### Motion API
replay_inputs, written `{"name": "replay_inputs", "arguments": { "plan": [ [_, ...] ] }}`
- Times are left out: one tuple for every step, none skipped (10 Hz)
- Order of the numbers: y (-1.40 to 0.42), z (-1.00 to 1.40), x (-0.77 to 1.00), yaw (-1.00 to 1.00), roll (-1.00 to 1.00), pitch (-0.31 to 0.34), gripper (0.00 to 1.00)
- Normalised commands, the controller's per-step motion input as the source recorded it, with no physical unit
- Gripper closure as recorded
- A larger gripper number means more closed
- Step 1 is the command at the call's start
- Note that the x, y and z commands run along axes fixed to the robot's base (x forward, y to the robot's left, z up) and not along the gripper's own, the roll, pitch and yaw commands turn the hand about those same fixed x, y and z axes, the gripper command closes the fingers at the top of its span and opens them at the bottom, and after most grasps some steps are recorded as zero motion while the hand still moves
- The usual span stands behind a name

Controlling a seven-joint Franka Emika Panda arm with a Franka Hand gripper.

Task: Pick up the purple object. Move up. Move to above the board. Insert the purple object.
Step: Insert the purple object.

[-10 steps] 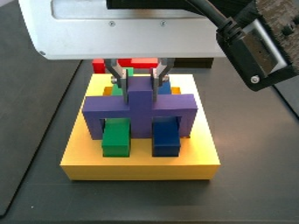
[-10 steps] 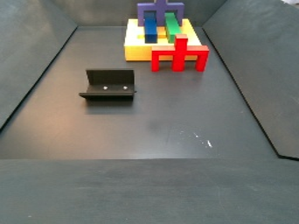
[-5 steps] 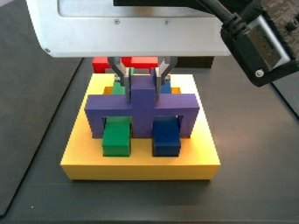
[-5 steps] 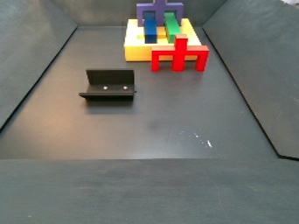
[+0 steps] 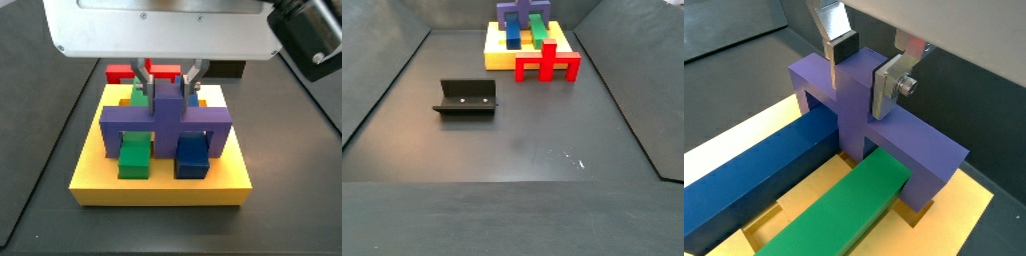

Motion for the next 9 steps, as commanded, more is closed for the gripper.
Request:
{"name": "replay_inputs", "arguments": {
  "plan": [
    [0.06,0.00,0.00,0.00,-0.15,0.000,1.00],
    [0.10,0.00,0.00,0.00,-0.07,0.000,1.00],
    [0.09,0.00,0.00,0.00,0.00,0.000,1.00],
    [0.01,0.00,-0.03,0.00,0.11,-0.011,1.00],
    [0.00,0.00,-0.04,0.07,0.17,-0.026,1.00],
    [-0.09,-0.05,-0.06,0.10,0.23,-0.064,1.00],
    [-0.09,-0.08,-0.11,0.06,0.29,-0.066,1.00],
    [-0.10,-0.12,-0.26,0.00,0.24,-0.059,1.00],
    [-0.15,-0.12,-0.24,0.00,0.21,-0.051,1.00]
  ]
}}
